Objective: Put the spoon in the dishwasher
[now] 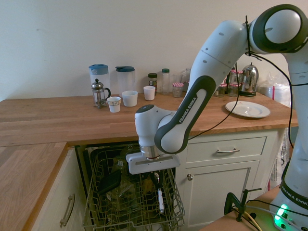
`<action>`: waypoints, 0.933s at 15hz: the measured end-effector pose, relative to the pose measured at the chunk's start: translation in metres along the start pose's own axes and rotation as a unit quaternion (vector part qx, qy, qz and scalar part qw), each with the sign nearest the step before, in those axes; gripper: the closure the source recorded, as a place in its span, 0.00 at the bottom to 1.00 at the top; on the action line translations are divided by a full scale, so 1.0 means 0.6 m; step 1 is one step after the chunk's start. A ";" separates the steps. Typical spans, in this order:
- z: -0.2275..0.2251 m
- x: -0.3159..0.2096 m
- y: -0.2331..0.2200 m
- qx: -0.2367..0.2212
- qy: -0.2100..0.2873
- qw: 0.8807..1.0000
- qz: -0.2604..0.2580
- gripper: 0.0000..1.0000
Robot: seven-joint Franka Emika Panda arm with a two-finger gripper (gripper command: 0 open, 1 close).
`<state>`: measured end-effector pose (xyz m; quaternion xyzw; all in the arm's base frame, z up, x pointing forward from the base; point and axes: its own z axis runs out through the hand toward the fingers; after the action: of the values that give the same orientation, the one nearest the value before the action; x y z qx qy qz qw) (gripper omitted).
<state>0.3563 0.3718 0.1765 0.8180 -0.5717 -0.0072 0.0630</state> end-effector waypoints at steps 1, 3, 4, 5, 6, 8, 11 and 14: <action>0.019 0.004 -0.002 -0.001 -0.004 1.000 0.004 1.00; 0.049 0.011 -0.006 0.000 -0.010 1.000 0.010 1.00; 0.057 0.013 -0.008 0.003 -0.012 1.000 0.012 1.00; 0.062 0.014 -0.010 0.007 -0.014 1.000 0.013 1.00; 0.065 0.016 -0.012 0.011 -0.014 1.000 0.015 0.00; 0.070 0.017 -0.014 0.017 -0.015 1.000 0.016 0.00; 0.078 0.015 -0.018 0.021 -0.014 1.000 0.016 0.00; 0.081 0.016 -0.029 0.023 -0.014 0.999 0.019 0.00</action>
<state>0.3717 0.3640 0.1271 0.8082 -0.5877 -0.0042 0.0362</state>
